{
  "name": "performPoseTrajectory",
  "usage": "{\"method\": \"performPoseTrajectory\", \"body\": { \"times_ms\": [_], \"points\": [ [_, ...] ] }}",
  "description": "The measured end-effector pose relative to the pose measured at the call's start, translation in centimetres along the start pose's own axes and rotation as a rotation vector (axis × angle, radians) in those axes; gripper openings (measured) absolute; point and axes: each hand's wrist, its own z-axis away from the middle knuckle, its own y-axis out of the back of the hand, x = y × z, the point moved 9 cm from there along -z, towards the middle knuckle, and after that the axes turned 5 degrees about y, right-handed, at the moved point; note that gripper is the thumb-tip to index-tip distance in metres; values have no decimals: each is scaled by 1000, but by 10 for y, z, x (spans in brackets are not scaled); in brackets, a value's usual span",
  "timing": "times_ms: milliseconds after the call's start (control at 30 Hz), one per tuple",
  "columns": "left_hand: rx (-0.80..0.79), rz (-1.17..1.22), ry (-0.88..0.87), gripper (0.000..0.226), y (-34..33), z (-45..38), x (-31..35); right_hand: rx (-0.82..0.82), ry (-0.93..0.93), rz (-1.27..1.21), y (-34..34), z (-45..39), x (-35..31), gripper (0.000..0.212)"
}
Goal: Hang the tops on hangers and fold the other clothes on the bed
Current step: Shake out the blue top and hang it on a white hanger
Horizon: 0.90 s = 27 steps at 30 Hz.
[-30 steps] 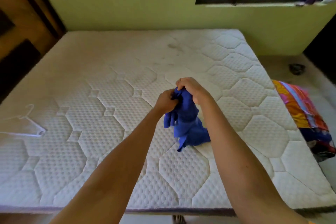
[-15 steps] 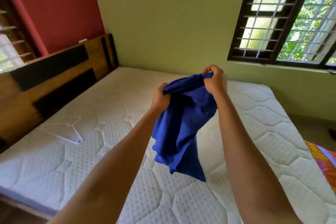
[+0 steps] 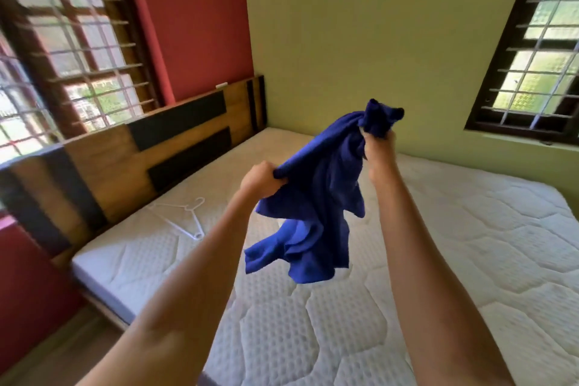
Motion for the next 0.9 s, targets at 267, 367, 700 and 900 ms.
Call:
{"method": "performPoseTrajectory", "body": {
  "times_ms": [267,367,700,900],
  "points": [
    [418,783,370,29,89,7,-101,-97,45,677,-52,1,12,11],
    [428,810,357,24,109,8,-112,-49,-20,639,-63,8,22,22],
    [-60,590,42,98,87,11,-93,-144,-609,-500,-174,60,56,26],
    [306,552,10,93,102,24,-114,-114,-583,-938,-239,75,12,31]
  ]
}}
